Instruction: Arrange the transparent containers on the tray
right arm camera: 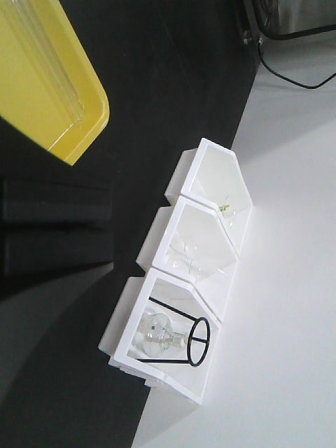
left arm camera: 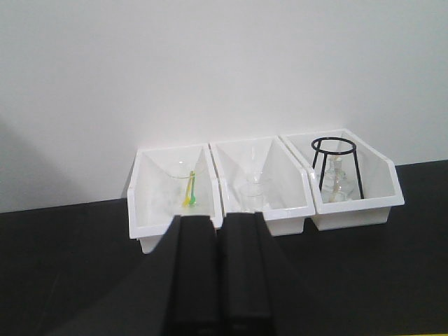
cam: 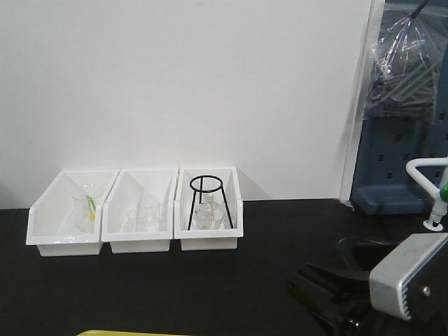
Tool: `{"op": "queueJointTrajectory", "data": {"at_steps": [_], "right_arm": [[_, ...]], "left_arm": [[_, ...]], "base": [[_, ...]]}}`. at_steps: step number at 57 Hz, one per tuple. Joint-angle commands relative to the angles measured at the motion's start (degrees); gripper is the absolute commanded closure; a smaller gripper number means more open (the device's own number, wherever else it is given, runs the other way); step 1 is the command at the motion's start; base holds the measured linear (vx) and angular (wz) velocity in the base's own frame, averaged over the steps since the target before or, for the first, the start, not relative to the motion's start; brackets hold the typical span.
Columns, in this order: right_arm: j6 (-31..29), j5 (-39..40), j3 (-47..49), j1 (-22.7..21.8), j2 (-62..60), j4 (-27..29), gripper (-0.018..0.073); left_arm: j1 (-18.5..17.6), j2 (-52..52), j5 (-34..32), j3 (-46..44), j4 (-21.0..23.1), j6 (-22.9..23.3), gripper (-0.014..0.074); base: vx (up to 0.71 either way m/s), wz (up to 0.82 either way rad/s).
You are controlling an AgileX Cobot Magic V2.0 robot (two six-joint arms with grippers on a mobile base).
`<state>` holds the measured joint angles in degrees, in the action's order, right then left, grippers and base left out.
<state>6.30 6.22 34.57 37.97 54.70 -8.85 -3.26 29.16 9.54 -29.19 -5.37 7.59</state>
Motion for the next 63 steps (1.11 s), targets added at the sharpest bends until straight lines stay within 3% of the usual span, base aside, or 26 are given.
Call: {"op": "queueJointTrajectory", "data": {"at_steps": [1, 14, 25, 36, 63], "right_arm": [[-0.33, 4.96, 1.63, -0.21, -0.95, -0.42, 0.0572], [-0.33, 4.96, 1.63, -0.21, -0.95, -0.42, 0.0572], [-0.33, 4.96, 1.63, -0.21, -0.95, -0.42, 0.0572], [-0.33, 4.97, 1.63, -0.21, -0.89, -0.42, 0.0572], [-0.33, 4.70, 1.15, -0.21, -0.73, -0.42, 0.0572]], "left_arm": [[-0.11, 0.25, -2.97, -1.77, -0.11, -0.16, 0.0597], [0.07, -5.73, 5.06, 4.22, -0.76, -0.27, 0.0597], [0.07, -18.71, 3.07, 21.31, -0.69, -0.15, 0.0597], [0.07, -31.74, 0.34, 32.55, -0.69, -0.15, 0.0597], [0.07, -31.14, 2.72, 32.68, -0.56, -0.15, 0.0597]], "base": [[0.00, 0.00], [0.00, 0.00], [0.00, 0.00], [0.00, 0.00], [0.00, 0.00]]}}
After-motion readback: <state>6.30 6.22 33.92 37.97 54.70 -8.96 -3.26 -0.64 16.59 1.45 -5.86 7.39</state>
